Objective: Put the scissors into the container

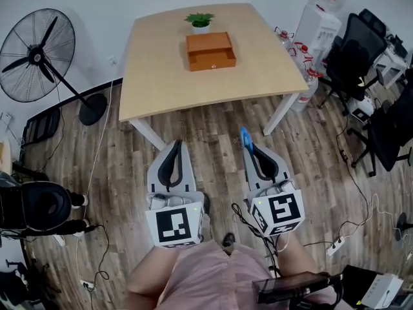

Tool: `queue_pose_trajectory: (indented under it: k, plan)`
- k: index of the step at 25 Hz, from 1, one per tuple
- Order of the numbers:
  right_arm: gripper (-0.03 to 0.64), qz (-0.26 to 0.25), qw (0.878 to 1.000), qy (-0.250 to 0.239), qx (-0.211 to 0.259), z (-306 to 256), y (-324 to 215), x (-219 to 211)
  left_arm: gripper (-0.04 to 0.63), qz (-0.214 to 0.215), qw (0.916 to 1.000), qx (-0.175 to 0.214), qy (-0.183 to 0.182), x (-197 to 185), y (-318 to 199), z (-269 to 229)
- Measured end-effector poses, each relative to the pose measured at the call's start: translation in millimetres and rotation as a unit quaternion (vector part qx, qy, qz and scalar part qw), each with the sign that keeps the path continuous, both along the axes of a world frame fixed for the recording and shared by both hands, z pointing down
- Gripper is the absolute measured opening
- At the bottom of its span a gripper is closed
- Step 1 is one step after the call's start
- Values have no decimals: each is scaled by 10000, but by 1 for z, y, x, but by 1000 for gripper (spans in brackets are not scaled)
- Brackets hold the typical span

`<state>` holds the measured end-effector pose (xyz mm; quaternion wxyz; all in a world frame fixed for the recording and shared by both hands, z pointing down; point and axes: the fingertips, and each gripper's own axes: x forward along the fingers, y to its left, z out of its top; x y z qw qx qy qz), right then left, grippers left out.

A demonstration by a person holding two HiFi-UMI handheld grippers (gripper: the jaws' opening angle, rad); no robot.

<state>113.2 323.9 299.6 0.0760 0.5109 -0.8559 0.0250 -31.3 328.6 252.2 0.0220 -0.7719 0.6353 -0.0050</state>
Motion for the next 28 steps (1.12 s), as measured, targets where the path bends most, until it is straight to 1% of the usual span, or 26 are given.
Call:
queue_pose_trajectory:
  k: [4, 9, 12, 13, 16, 18, 20, 24, 28]
  plan:
    - [32, 60, 10000, 15, -19, -2, -48, -20, 5, 102, 9999, -80, 34, -18, -52, 2]
    - [34, 172, 9998, 52, 52, -12, -98, -40, 5, 216, 9998, -19, 13, -40, -102, -5]
    - [32, 233, 9996, 76, 135, -18, -121, -51, 5, 300, 9994, 86, -152, -53, -126, -8]
    - [32, 259, 9995, 84, 164, -21, -128, -53, 5, 322, 9993, 104, -152, -56, -133, -9]
    - [32, 312, 9992, 134, 228, -28, -145, -62, 5, 352, 9993, 102, 21, -64, -150, -12]
    - [32, 318, 9990, 167, 250, -30, -154, -66, 5, 388, 9992, 71, -40, -69, -159, -7]
    - [32, 356, 9989, 177, 263, -31, -162, -66, 5, 429, 9990, 17, -105, -69, -167, 0]
    - [32, 469, 9984, 162, 272, -29, -180, -59, 5, 605, 9982, -44, -39, -56, -185, 4]
    - [32, 482, 9985, 139, 216, -26, -196, -54, 5, 708, 9974, -135, -80, -47, -201, 11]
